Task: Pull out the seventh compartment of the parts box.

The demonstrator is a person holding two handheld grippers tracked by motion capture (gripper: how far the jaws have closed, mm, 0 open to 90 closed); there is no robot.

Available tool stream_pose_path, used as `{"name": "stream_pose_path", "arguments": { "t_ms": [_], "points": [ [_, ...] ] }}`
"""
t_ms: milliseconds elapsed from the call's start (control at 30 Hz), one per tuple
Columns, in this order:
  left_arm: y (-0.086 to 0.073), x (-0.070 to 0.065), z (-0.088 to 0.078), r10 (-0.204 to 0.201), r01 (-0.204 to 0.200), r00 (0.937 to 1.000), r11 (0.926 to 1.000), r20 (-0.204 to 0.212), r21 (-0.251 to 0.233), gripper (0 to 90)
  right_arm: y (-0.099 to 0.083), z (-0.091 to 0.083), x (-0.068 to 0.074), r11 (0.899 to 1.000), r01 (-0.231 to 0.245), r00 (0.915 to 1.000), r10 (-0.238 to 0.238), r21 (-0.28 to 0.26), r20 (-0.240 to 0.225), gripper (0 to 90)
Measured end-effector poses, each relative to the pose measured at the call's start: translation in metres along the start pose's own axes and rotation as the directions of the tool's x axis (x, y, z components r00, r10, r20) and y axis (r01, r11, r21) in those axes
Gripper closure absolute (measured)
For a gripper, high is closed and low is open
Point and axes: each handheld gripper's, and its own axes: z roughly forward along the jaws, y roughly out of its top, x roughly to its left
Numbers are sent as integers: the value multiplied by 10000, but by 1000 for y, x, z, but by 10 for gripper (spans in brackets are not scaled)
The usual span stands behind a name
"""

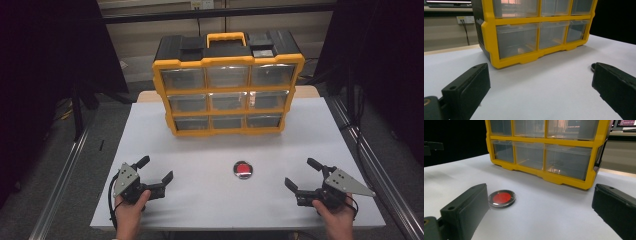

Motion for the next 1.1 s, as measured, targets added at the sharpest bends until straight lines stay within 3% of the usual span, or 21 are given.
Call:
{"name": "stream_pose_path", "arguments": {
  "t_ms": [133,167,200,300,433,1100],
  "points": [
    [0,-3,4,165,-165,9998,9999,-90,53,17,0,1,-1,10000,-10,10000,10,-73,0,6],
    [0,-5,5,31,-31,9999,10000,-161,-7,16,0,1,-1,10000,-30,10000,30,-62,14,6],
    [1,-4,6,189,-188,9997,9998,-169,89,15,0,1,0,10000,-15,10000,15,-40,25,6],
    [3,-7,11,-145,145,9996,9999,-234,-6,15,0,2,0,9999,76,10000,-76,124,41,7],
    [5,-8,17,-263,262,9991,9996,-342,-54,15,0,2,1,9999,90,10000,-90,106,27,9],
    [14,-11,40,-422,390,9943,9987,-979,-341,15,-1,-1,0,10000,48,10000,-48,68,3,14]
  ]
}}
